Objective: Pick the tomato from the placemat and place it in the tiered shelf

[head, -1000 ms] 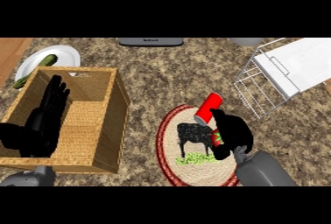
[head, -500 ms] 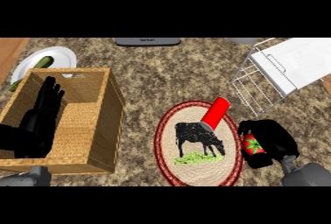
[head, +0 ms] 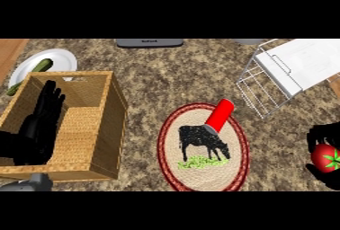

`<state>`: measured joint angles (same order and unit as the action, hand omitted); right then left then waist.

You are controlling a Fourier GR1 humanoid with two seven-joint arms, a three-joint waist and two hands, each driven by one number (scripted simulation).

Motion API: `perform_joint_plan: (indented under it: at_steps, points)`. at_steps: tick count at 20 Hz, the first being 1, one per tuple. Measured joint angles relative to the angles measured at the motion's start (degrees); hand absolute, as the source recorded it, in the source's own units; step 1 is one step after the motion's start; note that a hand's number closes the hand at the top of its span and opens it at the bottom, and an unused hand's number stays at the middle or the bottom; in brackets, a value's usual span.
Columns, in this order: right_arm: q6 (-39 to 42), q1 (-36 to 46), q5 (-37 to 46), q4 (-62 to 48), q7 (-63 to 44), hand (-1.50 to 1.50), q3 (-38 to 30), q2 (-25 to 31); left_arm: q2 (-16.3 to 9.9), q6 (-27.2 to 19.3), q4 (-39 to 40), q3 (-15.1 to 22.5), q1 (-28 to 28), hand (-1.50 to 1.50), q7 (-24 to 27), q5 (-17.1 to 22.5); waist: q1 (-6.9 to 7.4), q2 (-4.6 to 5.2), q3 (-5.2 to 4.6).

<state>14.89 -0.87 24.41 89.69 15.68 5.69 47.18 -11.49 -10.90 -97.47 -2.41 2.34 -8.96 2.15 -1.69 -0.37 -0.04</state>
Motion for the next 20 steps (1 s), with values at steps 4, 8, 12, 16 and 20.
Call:
perform_joint_plan:
  at_steps: [4, 8, 12, 16, 20]
  points:
    - [4.7, -0.8, -12.3, 2.1, 0.5, 1.50, -10.2, 1.6, -0.3, 0.4, -0.1, -0.6, -0.6, 0.00, 0.1, 0.4, -0.27, -0.09, -0.05]
    - [7.2, -1.2, -21.4, 4.2, -3.9, 1.50, -20.0, 3.4, 0.1, -0.3, 0.2, -0.1, 1.0, 0.00, -0.8, -0.5, -0.32, -0.06, -0.06]
    - [8.7, -1.2, -25.5, 4.4, -7.5, 1.50, -28.3, 5.7, 0.4, 0.6, -1.2, 0.3, -0.6, 0.00, -0.5, -0.4, 0.53, 0.07, -0.04]
    - [9.1, 2.5, -26.0, 3.3, -11.4, 1.50, -31.0, 5.8, 1.3, 0.2, -2.9, 1.3, -0.8, 0.00, -1.6, -1.5, 1.35, 0.23, -0.02]
    - [9.1, 8.8, -25.0, -3.1, -12.3, 1.50, -30.9, 6.5, 0.4, 1.9, -0.8, -0.3, 1.1, 0.00, -1.0, -0.6, 1.90, 0.40, 0.00]
